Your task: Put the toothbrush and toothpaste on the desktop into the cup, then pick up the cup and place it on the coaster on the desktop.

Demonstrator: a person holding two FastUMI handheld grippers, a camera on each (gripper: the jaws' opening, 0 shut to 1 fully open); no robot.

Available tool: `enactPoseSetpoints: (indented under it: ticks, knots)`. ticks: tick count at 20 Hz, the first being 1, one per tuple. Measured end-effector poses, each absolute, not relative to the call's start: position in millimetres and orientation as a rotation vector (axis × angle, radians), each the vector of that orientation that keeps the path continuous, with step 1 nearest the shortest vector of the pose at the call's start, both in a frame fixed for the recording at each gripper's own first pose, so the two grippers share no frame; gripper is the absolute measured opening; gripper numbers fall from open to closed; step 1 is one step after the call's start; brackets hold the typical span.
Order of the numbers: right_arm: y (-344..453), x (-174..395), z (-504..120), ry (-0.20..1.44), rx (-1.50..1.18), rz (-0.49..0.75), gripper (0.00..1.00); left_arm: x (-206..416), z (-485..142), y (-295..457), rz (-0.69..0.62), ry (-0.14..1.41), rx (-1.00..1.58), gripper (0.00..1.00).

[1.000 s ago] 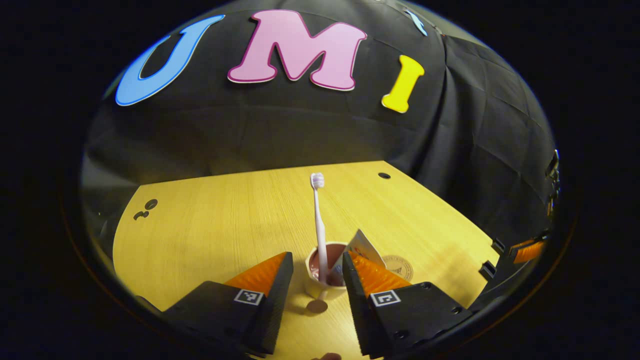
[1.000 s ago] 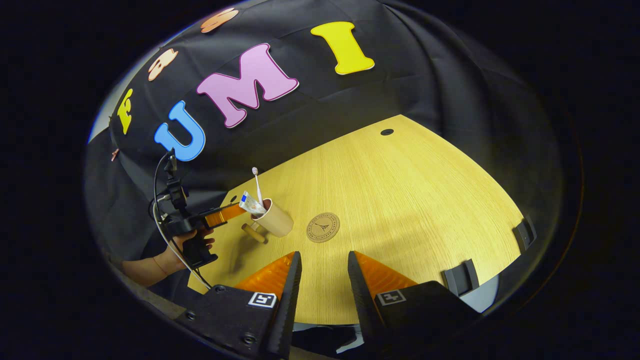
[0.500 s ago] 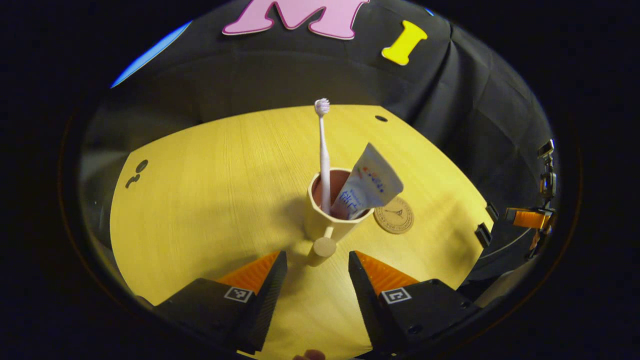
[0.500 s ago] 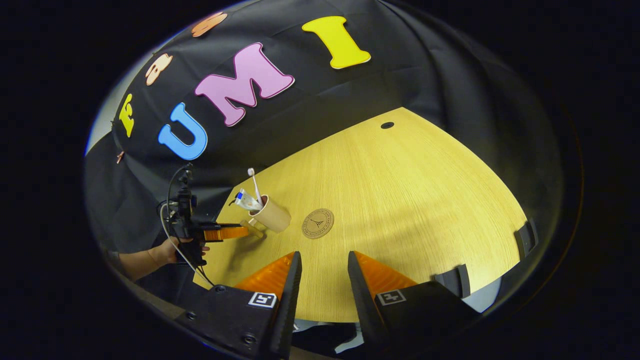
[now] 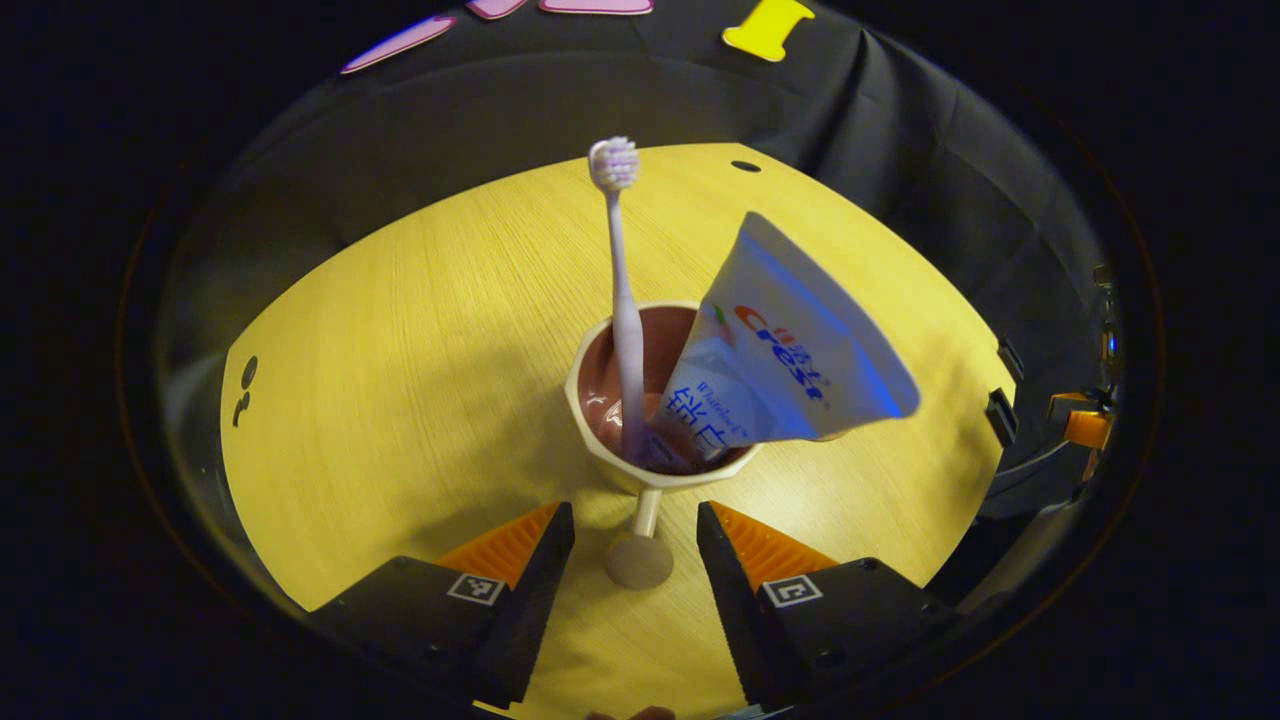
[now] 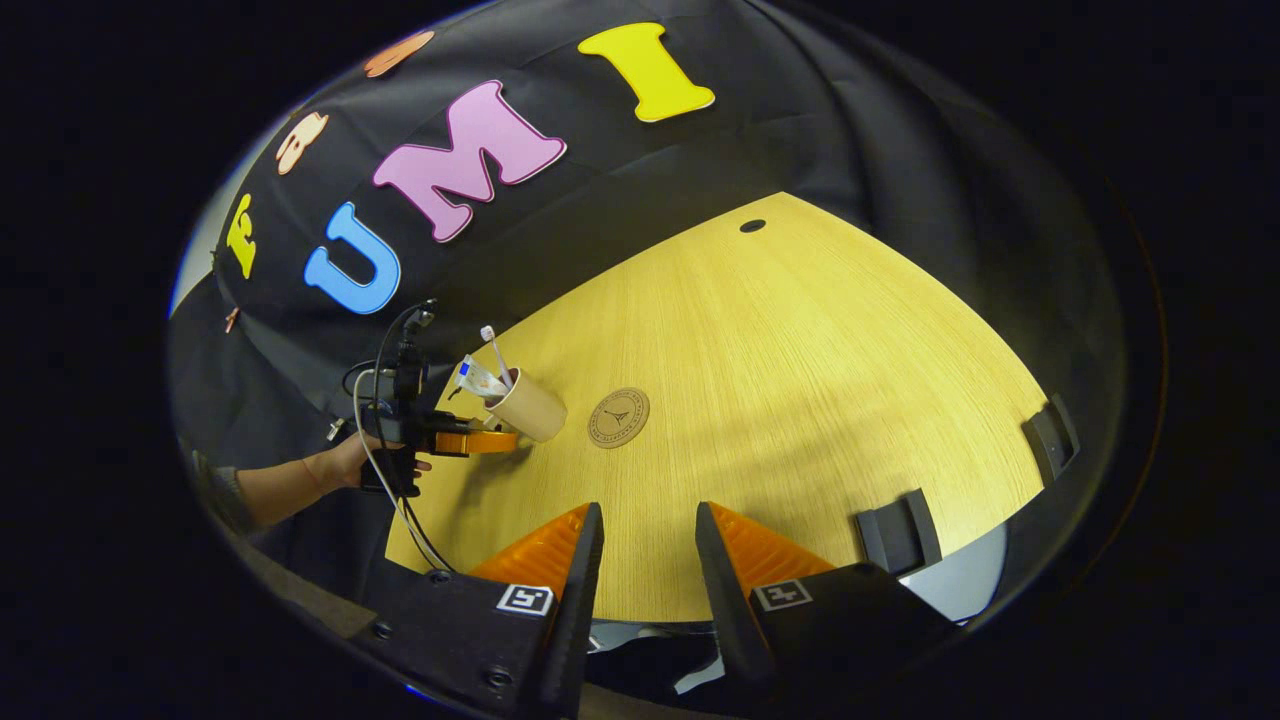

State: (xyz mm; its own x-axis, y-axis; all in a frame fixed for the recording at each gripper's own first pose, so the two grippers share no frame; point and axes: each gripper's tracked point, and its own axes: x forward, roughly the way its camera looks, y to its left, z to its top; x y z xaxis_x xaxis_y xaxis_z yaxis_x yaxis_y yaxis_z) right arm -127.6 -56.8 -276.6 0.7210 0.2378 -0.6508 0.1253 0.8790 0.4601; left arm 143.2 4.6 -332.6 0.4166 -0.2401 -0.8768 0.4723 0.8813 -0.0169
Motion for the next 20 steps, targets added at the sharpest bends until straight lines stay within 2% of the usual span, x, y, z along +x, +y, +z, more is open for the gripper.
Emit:
enactPoseSetpoints:
  ticks: [9, 10, 11, 13, 14, 15, 16, 18, 19, 20]
  knots:
    - [-56.7, -142.8, -292.4, 0.822, 0.565, 0.035, 0.57, 146.6, -350.6, 0.7, -0.47, 1.18, 0.302, 0.78]
    - [-55.9, -143.1, -294.1, 0.828, 0.563, 0.034, 0.57, 146.0, -350.8, -2.8, -0.475, 1.181, 0.301, 0.74]
    - [-55.7, -142.9, -294.8, 0.833, 0.56, 0.032, 0.57, 144.9, -353.3, -4.6, -0.481, 1.185, 0.301, 0.58]
    - [-55.4, -142.3, -296.5, 0.839, 0.557, 0.027, 0.57, 145.4, -356.7, -6.1, -0.478, 1.186, 0.313, 0.4]
    - [-55.0, -142.3, -296.8, 0.843, 0.557, 0.028, 0.57, 144.7, -354.4, -6.5, -0.476, 1.19, 0.311, 0.35]
    - [-54.1, -142.3, -298.2, 0.846, 0.557, 0.028, 0.57, 144.3, -356.2, -6.4, -0.474, 1.191, 0.307, 0.39]
    - [-54.2, -142.1, -299.1, 0.851, 0.556, 0.028, 0.57, 144.2, -356.9, -5.5, -0.47, 1.192, 0.309, 0.39]
    - [-54.8, -142.8, -301.1, 0.859, 0.556, 0.024, 0.57, 145.5, -355.6, -5.7, -0.47, 1.169, 0.312, 0.29]
    - [-55.7, -142.8, -301.8, 0.86, 0.555, 0.021, 0.57, 146.0, -354.7, -5.7, -0.469, 1.155, 0.314, 0.33]
    - [-56.6, -142.1, -303.1, 0.863, 0.554, 0.017, 0.57, 145.5, -355.1, -5.1, -0.467, 1.145, 0.317, 0.33]
